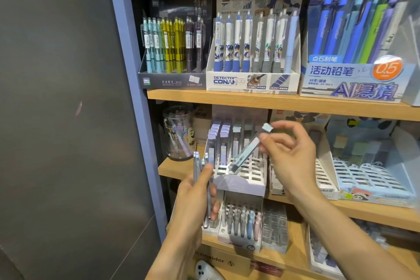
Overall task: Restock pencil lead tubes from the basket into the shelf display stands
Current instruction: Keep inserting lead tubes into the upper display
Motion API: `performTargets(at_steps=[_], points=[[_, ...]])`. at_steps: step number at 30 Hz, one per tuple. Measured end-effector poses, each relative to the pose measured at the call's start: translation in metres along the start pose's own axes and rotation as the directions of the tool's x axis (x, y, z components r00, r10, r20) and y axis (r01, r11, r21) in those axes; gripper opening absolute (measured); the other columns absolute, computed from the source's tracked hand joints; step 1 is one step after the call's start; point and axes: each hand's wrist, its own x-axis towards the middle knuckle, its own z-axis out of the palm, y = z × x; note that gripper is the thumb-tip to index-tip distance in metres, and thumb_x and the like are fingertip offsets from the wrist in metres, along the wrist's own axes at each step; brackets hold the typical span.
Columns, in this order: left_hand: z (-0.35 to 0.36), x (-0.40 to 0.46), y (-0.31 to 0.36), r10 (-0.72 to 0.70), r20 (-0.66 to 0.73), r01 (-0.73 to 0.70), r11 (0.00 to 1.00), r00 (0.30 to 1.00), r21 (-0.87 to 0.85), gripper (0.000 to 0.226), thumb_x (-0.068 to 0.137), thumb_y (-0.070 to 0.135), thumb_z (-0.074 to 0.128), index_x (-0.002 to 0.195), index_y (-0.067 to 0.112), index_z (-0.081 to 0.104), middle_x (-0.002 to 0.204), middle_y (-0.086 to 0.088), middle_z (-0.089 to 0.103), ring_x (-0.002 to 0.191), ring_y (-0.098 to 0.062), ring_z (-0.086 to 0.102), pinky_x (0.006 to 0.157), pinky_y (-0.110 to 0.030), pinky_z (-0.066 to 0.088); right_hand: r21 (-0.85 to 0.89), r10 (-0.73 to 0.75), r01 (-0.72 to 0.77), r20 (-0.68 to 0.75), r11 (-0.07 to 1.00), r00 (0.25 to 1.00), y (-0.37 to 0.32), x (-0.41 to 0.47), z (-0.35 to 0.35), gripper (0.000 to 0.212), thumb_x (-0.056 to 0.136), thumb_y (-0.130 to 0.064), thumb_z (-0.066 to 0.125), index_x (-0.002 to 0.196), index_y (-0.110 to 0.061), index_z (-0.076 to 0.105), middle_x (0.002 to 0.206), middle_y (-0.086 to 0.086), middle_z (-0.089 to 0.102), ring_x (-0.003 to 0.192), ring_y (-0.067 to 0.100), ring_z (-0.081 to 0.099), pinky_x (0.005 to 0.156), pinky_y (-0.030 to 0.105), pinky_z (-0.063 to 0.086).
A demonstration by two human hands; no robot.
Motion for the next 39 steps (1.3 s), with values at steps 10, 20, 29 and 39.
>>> performTargets(at_steps=[10, 20, 29, 39], points=[[0.015, 0.002, -0.002, -0.032, 0.098, 0.043, 0.993, 0.995, -0.112, 0.012, 0.103, 0.02, 0.048, 0.103, 0.007, 0.047, 0.066, -0.007, 0.051, 0.04, -0.022, 0.04, 0.038, -0.026, 0.033, -0.246, -0.309, 0.329, 0.116, 0.912, 0.944, 0.01, 0.015, 0.012, 0.02, 0.093, -0.013, 0.073, 0.108, -0.021, 0.062, 0.096, -0.013, 0.069, 0.091, 0.003, 0.068, 0.076, 0.018, 0.058], [0.021, 0.004, -0.005, -0.003, 0.135, 0.022, 0.99, 0.991, -0.14, 0.008, 0.107, 0.02, 0.051, 0.111, 0.013, 0.051, 0.08, -0.013, 0.053, 0.047, -0.024, 0.046, 0.042, -0.029, 0.038, -0.359, -0.364, 0.449, 0.282, 0.818, 0.888, 0.016, 0.025, 0.015, 0.019, 0.093, -0.012, 0.073, 0.111, -0.019, 0.067, 0.097, -0.009, 0.071, 0.089, 0.004, 0.068, 0.076, 0.024, 0.061], [0.024, 0.001, -0.005, 0.032, 0.144, -0.011, 0.989, 0.989, -0.145, 0.017, 0.106, 0.022, 0.053, 0.118, 0.011, 0.055, 0.083, -0.011, 0.059, 0.047, -0.022, 0.049, 0.041, -0.029, 0.038, -0.489, -0.36, 0.519, 0.386, 0.701, 0.85, 0.025, 0.025, 0.017, 0.037, 0.091, -0.009, 0.073, 0.124, -0.024, 0.068, 0.102, -0.005, 0.056, 0.081, 0.007, 0.061, 0.078, 0.037, 0.058], [0.028, -0.001, -0.005, -0.001, 0.148, 0.035, 0.973, 0.989, -0.23, 0.032, 0.102, 0.024, 0.059, 0.127, 0.003, 0.058, 0.09, -0.016, 0.061, 0.046, -0.022, 0.047, 0.036, -0.025, 0.034, -0.551, -0.305, 0.525, 0.443, 0.649, 0.843, 0.013, 0.02, 0.012, 0.043, 0.092, -0.007, 0.071, 0.131, -0.024, 0.067, 0.095, -0.008, 0.058, 0.08, 0.005, 0.06, 0.081, 0.027, 0.054]])
